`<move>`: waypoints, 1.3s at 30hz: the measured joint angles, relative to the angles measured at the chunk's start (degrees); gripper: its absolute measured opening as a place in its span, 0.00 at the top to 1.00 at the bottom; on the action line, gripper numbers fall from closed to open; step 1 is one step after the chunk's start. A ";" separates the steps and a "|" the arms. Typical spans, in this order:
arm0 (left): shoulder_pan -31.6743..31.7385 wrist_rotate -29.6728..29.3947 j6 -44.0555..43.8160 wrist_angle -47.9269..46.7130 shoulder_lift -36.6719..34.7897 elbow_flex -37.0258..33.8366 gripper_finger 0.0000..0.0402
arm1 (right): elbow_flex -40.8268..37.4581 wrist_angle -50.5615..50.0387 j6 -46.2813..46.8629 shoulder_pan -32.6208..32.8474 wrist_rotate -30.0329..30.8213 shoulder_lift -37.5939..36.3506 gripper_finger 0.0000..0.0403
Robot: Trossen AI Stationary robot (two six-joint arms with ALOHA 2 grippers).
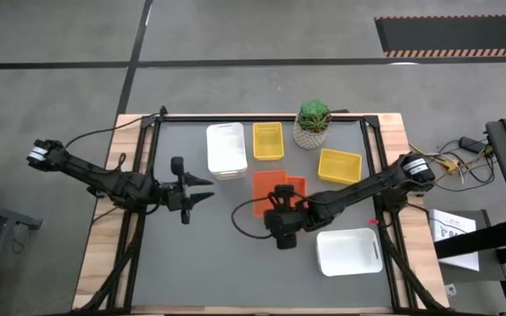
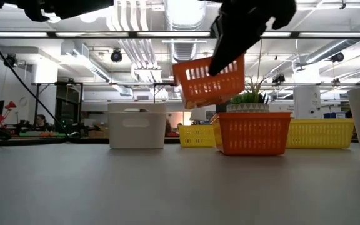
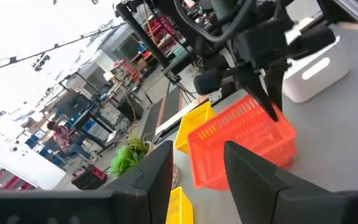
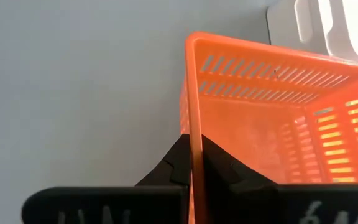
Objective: Stack baskets by color
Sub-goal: Stack the left orange bin on top of the right orange bin
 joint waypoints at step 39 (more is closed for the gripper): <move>0.02 0.25 -11.07 5.42 7.63 0.09 0.68 | -33.81 25.31 7.69 -0.70 0.15 -18.93 0.80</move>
